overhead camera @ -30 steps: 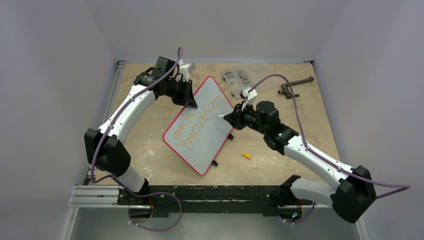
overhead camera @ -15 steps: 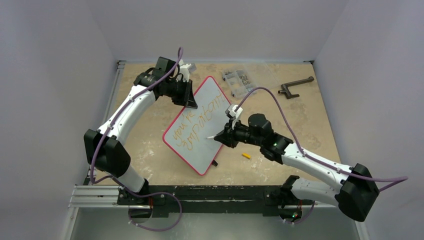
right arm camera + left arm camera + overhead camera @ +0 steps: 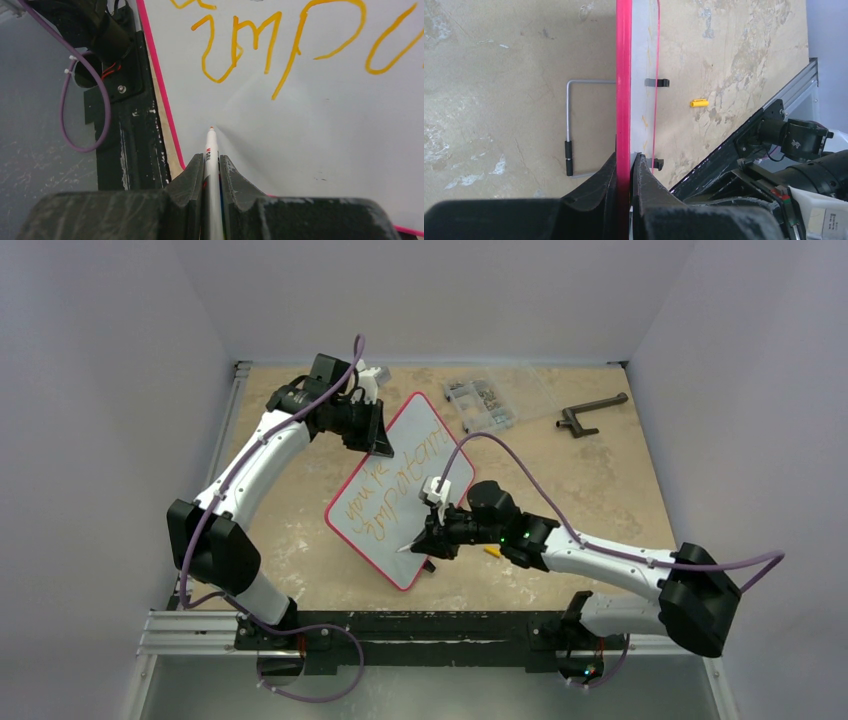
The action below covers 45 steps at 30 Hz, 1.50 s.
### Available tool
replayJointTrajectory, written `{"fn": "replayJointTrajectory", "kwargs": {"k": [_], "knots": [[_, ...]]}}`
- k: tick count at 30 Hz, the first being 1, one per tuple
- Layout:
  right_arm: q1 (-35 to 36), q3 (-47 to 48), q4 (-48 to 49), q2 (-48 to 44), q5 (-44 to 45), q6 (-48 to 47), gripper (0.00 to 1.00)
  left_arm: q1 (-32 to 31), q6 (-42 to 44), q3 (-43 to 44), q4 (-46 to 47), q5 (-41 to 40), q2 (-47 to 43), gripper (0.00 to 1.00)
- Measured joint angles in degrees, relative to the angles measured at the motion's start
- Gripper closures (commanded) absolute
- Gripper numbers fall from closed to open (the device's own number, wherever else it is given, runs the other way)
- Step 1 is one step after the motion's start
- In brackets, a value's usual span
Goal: Write a sentence on the whiteboard
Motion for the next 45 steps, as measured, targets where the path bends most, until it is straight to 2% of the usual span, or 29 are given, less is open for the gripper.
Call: {"fn": "replayJointTrajectory", "kwargs": {"k": [23, 45], "knots": [[1.6, 2.5, 1.8, 4.1, 1.7, -1.3, 1.0, 0.7, 0.2, 0.0, -0.2, 0.0, 0.0, 1.0], [5.3, 0.6, 1.6, 5.5, 4.1, 2.6, 1.0, 0.7, 0.7, 0.0, -0.1, 0.3, 0.0, 1.0]]}}
